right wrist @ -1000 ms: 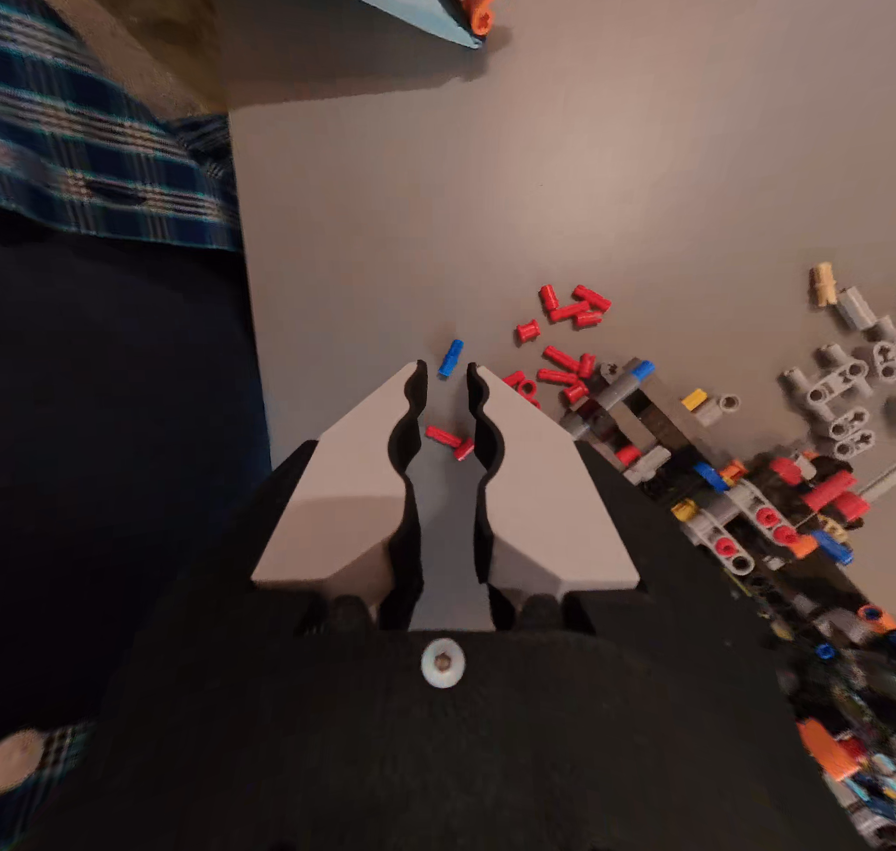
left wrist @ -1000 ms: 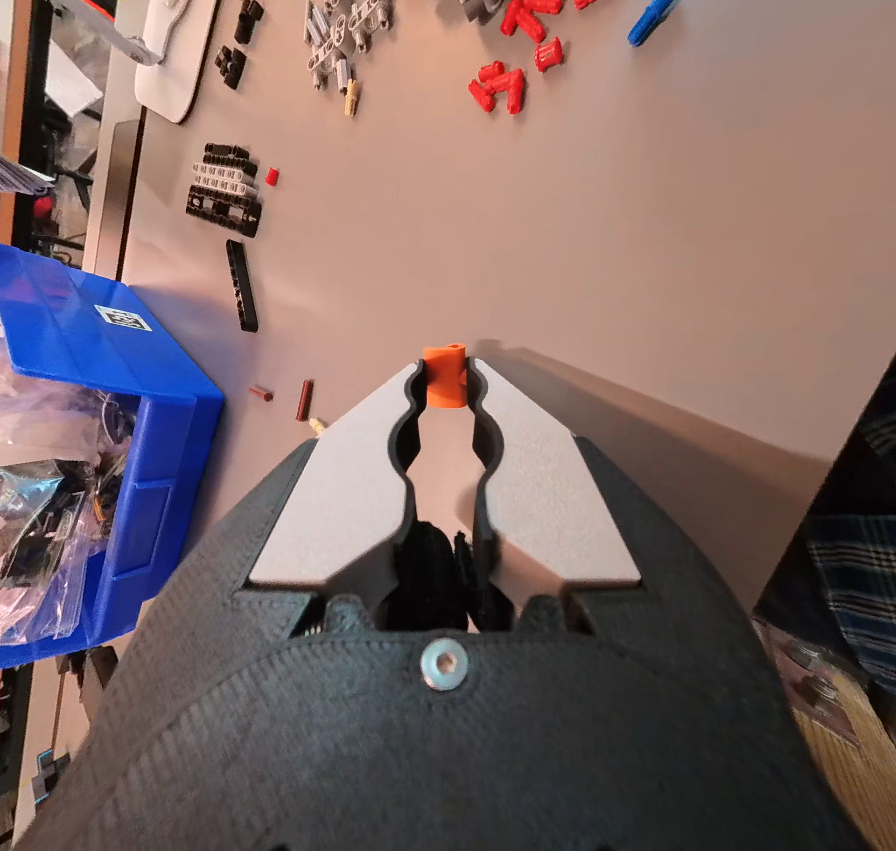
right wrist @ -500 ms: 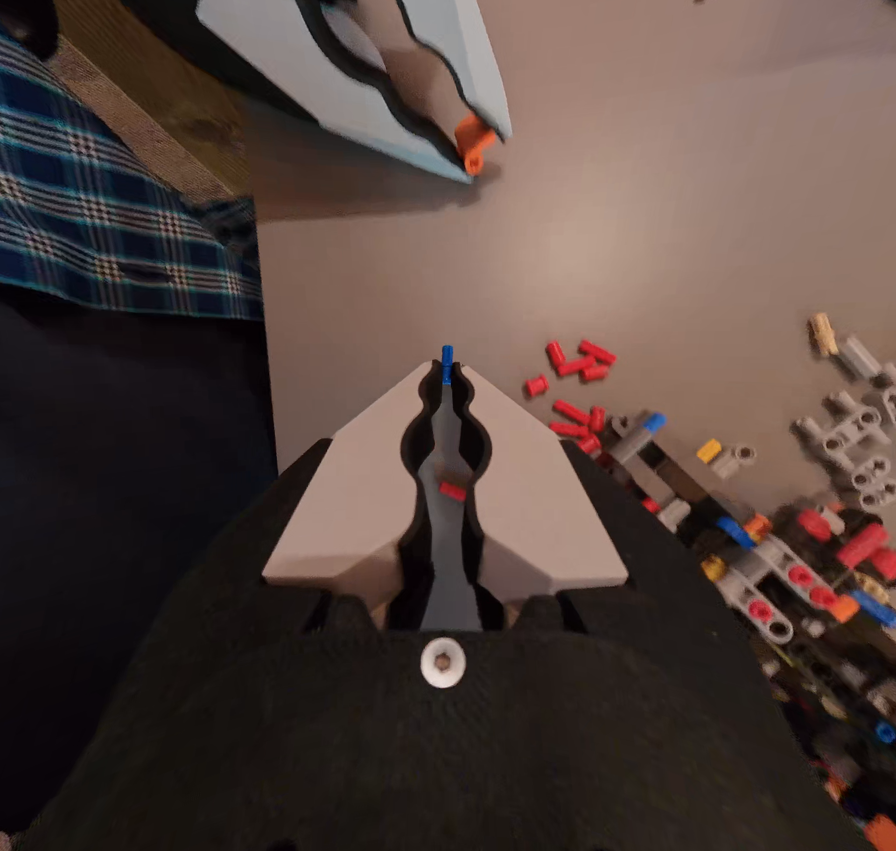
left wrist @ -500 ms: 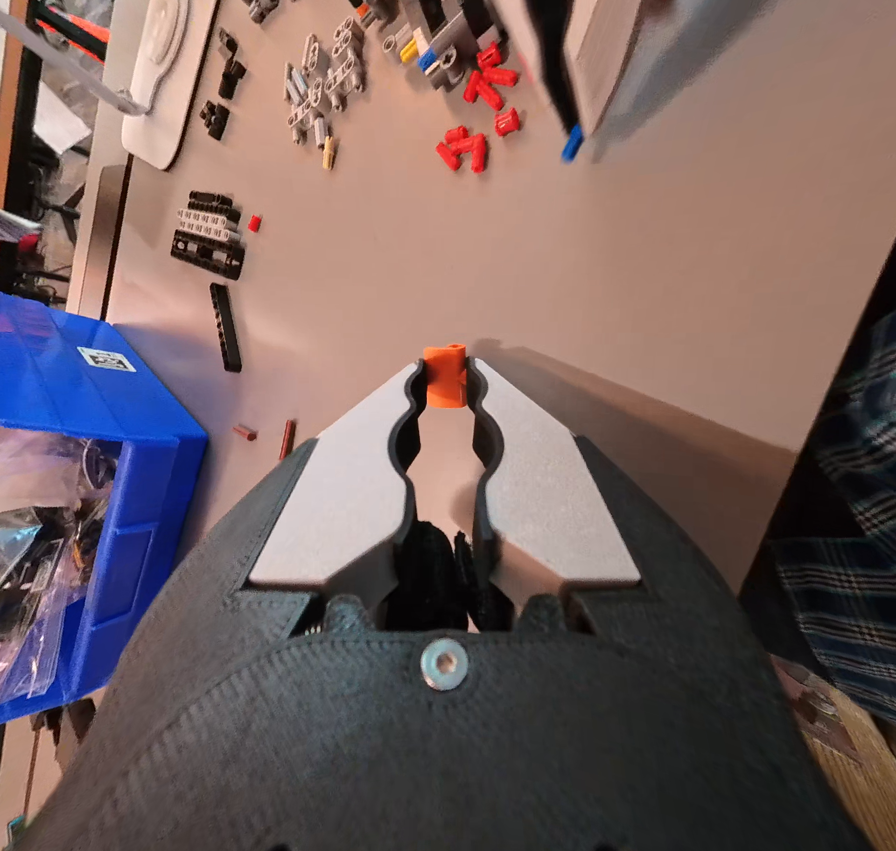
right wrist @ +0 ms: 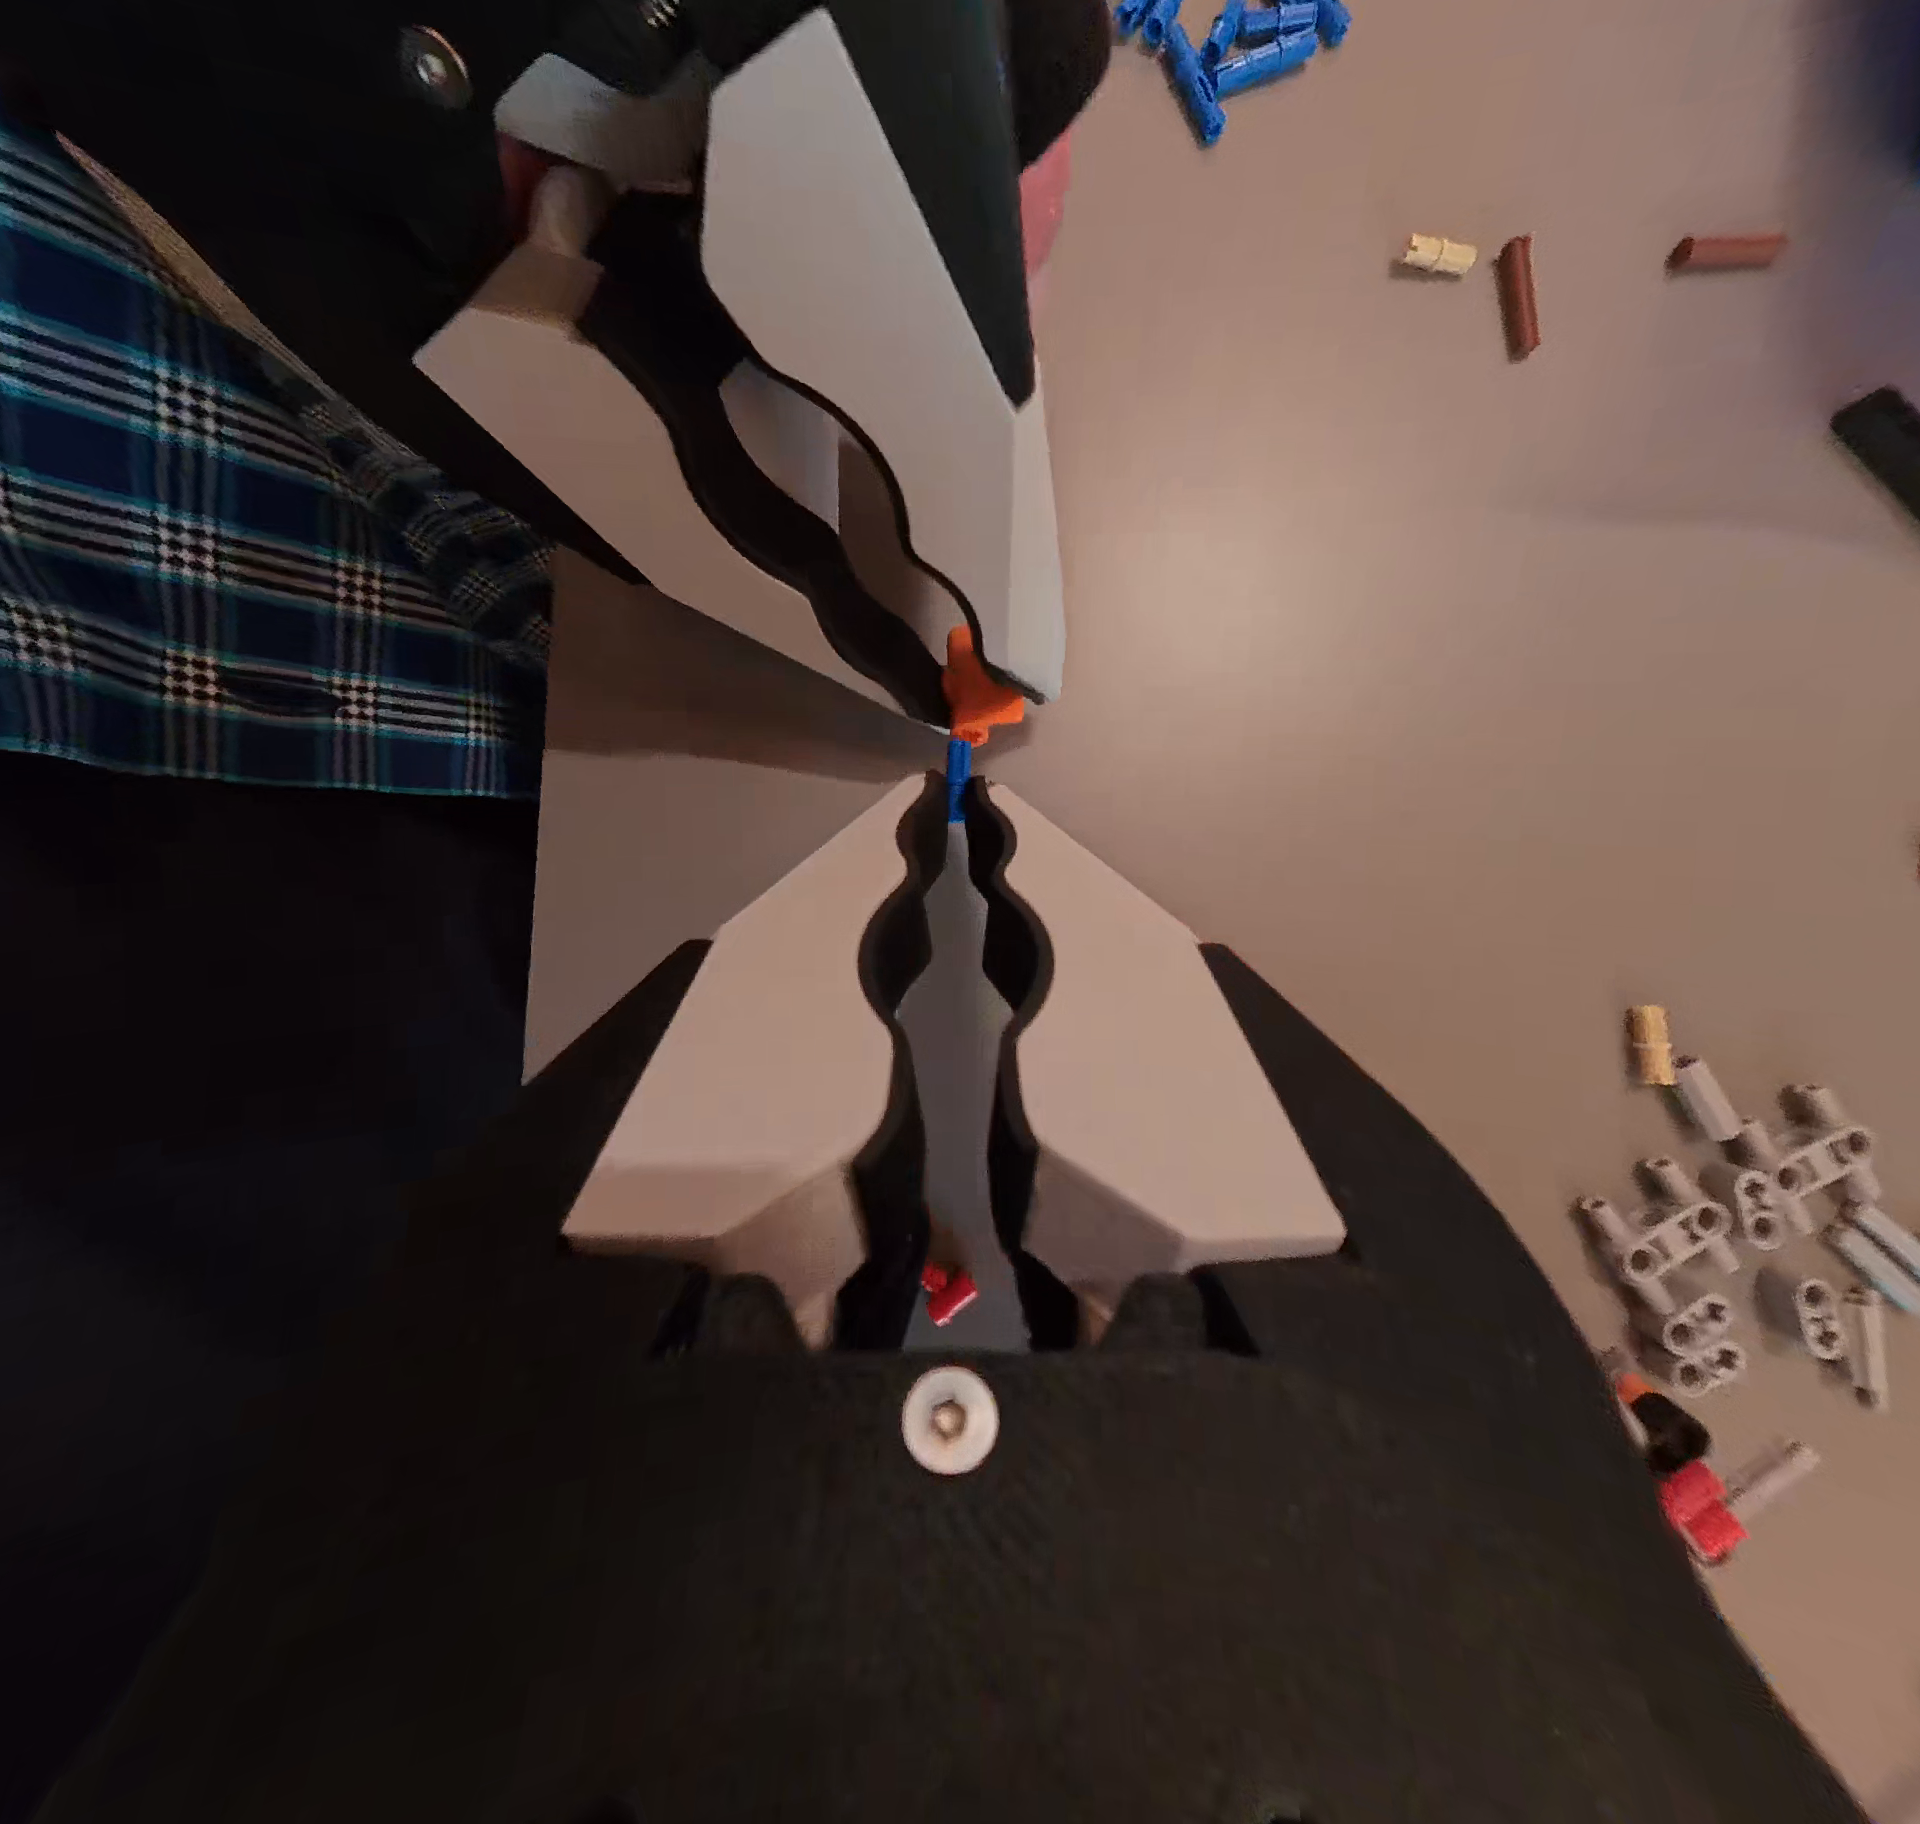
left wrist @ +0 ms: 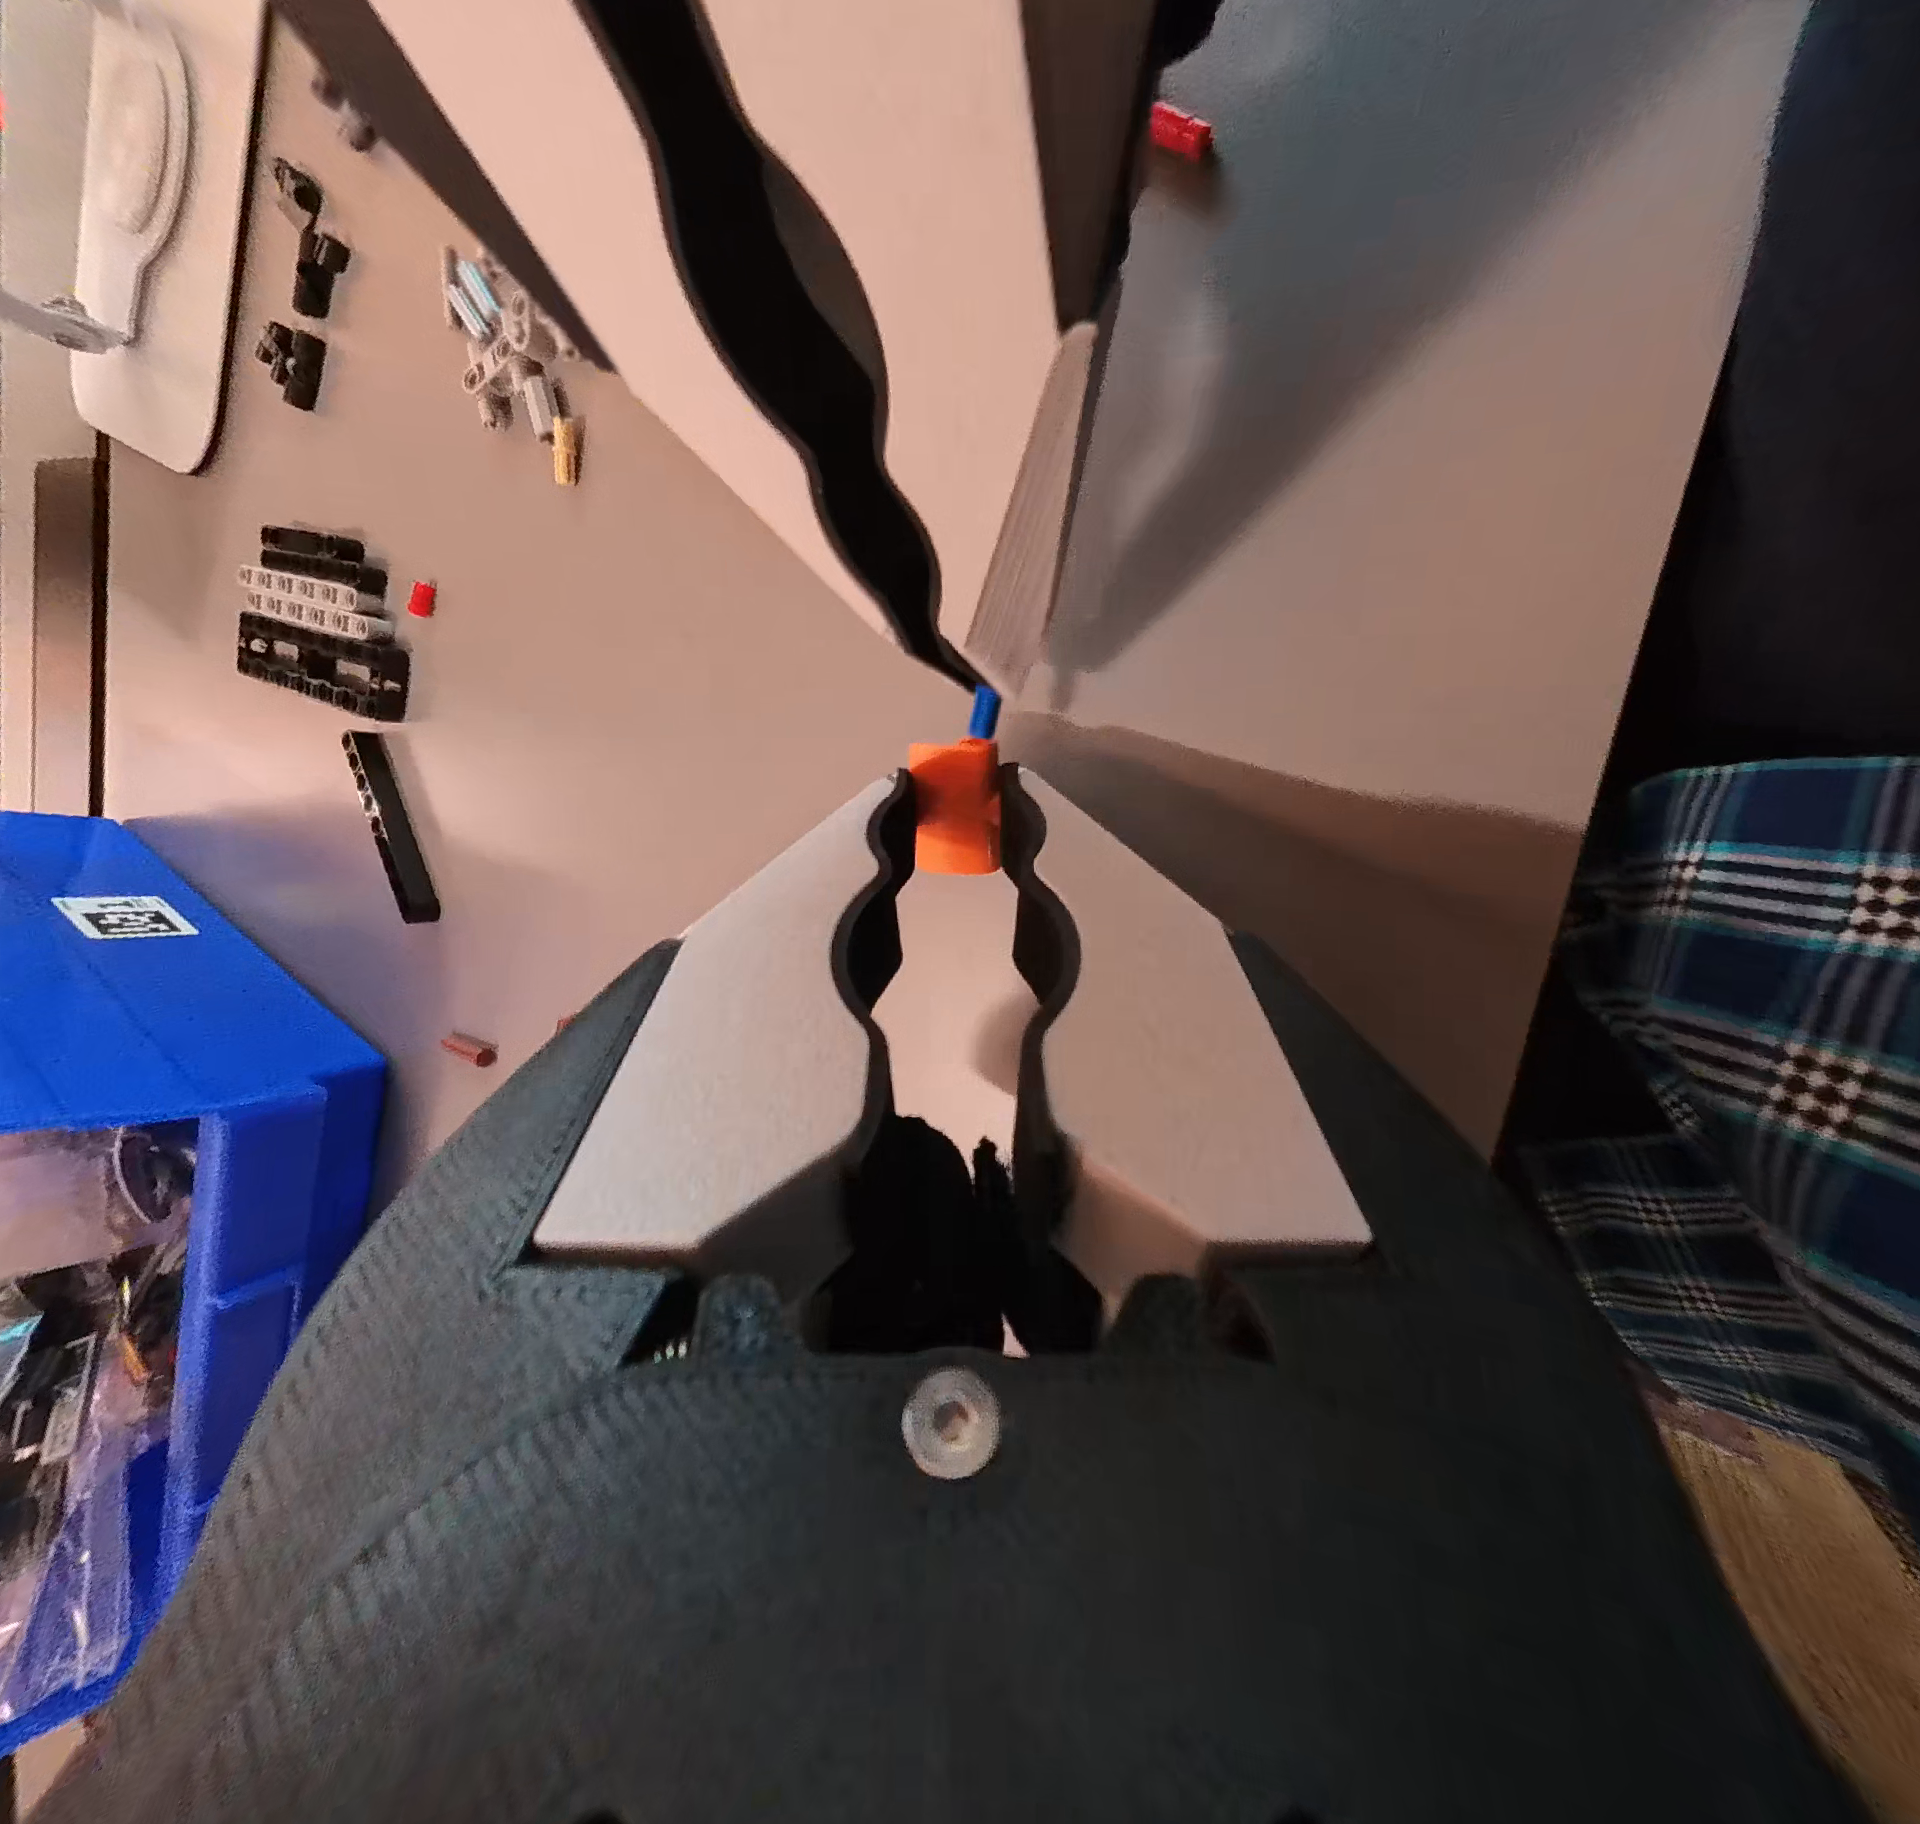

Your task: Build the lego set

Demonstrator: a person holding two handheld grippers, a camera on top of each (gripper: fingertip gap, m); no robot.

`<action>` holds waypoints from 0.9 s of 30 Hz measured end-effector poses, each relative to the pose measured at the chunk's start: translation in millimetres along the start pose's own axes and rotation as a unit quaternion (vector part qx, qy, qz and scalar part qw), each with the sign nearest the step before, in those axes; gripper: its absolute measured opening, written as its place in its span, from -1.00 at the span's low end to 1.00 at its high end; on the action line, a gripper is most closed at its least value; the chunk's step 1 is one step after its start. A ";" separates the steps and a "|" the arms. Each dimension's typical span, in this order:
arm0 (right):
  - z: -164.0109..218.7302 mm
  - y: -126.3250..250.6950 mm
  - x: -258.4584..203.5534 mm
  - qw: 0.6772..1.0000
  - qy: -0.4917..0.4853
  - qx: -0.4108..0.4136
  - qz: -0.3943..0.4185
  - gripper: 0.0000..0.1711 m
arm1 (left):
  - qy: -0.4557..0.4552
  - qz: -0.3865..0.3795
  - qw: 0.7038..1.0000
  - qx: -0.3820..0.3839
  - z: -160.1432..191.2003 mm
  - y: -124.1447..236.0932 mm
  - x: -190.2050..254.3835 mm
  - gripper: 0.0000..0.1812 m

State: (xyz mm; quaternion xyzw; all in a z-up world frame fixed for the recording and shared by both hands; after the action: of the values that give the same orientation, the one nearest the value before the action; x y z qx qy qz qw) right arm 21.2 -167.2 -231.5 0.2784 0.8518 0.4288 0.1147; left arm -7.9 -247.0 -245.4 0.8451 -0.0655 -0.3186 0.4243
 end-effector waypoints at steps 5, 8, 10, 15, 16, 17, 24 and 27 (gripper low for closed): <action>-0.6 1.7 -4.1 0.997 0.065 -0.008 0.047 -0.99 | -0.005 -0.002 1.000 -0.006 -2.4 -0.3 0.9 -0.85; 0.0 0.8 -6.7 0.993 0.094 -0.015 0.065 -0.99 | -0.009 -0.006 1.000 -0.008 -3.1 -0.4 1.5 -0.85; -0.1 0.6 -7.4 0.992 0.103 -0.016 0.070 -0.99 | -0.008 -0.007 1.000 -0.009 -3.3 -0.5 1.5 -0.85; 1.1 -1.8 -8.0 0.989 0.120 -0.024 0.080 -0.99 | -0.018 -0.016 1.000 -0.013 -4.3 -1.0 2.0 -0.85; 1.2 -1.9 -7.7 0.990 0.117 -0.026 0.079 -0.99 | -0.021 -0.018 1.000 -0.015 -4.5 -1.1 2.2 -0.85; 0.9 -1.7 -7.5 0.990 0.113 -0.026 0.077 -0.99 | -0.025 -0.021 0.999 -0.017 -4.7 -1.1 2.3 -0.85; -2.0 -0.2 4.5 0.999 -0.011 -0.039 -0.011 -0.99 | -0.065 -0.046 0.996 -0.038 -8.2 -2.8 3.8 -0.85; -2.3 -0.4 12.5 0.995 -0.067 -0.040 -0.062 -0.99 | -0.074 -0.051 0.995 -0.043 -8.6 -3.4 3.8 -0.85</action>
State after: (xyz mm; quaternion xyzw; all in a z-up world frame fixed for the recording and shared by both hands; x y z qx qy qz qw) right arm 9.9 -161.8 -229.9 0.2481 0.8401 0.4346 0.2092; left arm -0.4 -240.4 -246.0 0.8027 -0.0395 -0.4040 0.4369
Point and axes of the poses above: each gripper's, where its closed fingertips meet, y back along the fingers, z out of its underside, x = y × z across the jaws, the point moved 7 cm from there along y, back along the fingers, and after that the axes turned 1 degree about z, right-handed, at the moved point
